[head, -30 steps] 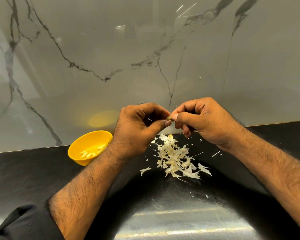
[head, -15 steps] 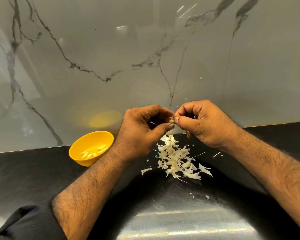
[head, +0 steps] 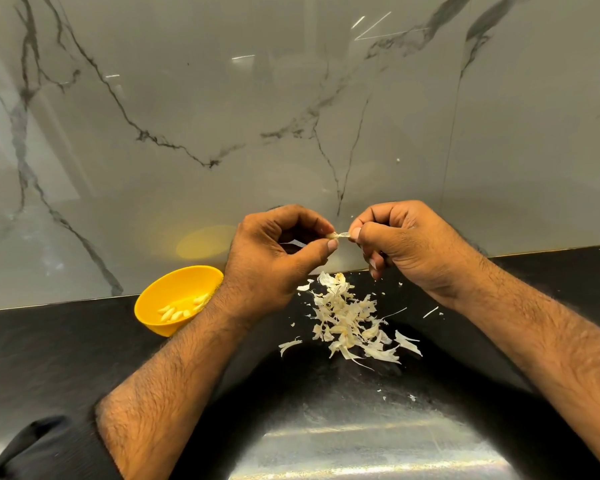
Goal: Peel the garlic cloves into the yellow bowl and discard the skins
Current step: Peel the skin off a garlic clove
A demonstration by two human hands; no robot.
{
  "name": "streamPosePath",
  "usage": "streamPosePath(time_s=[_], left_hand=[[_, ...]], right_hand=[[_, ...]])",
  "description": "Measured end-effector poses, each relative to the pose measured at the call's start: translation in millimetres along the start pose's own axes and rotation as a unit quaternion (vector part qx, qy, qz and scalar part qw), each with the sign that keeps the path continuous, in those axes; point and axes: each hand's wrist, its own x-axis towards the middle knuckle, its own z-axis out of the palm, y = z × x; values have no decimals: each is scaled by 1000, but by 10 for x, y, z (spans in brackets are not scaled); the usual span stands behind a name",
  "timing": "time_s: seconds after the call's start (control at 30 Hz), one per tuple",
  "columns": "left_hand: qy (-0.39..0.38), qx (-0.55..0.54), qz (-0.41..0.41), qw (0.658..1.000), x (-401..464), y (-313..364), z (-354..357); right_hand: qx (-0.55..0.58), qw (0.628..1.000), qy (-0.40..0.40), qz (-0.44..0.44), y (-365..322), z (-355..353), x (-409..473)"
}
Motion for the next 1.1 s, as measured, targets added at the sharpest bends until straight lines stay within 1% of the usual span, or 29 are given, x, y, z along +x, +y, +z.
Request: streamPosePath(time_s=[0.1, 0.2, 0.27, 0.3, 0.37, 0.43, 0.57, 0.67, 0.87, 0.97, 1.1], left_hand=[[3, 15, 8, 1000, 11, -11, -45], [1, 3, -9, 1000, 12, -8, -76], [-5, 8, -9, 1000, 15, 2, -82], [-10, 13, -6, 1000, 16, 8, -81], [-20, 27, 1, 999, 11, 25, -78], [-31, 54, 11, 998, -1, 47, -77], [-46, 122, 43, 991, -15, 83, -74], [-57, 165, 66, 982, -19, 106, -58], [-64, 185, 76, 978, -33, 133, -18], [-56, 185, 76, 978, -45, 146, 7], [-34, 110, 45, 992, -45, 141, -4]], right_hand=[[-14, 1000, -3, 6, -8, -16, 5], [-40, 999, -27, 14, -21, -30, 1], [-52, 998, -34, 5, -38, -31, -2], [-76, 997, -33, -9, -49, -31, -7], [-150, 987, -32, -44, -70, -24, -25], [-202, 976, -32, -74, -81, -17, -42], [-256, 962, -24, -97, -65, -29, -37], [-301, 947, -39, -105, -67, -26, -42], [-341, 931, -35, -123, -89, -10, -62], [-318, 939, -4, -128, -70, 27, -74], [-183, 980, 7, -76, -63, 37, -62]])
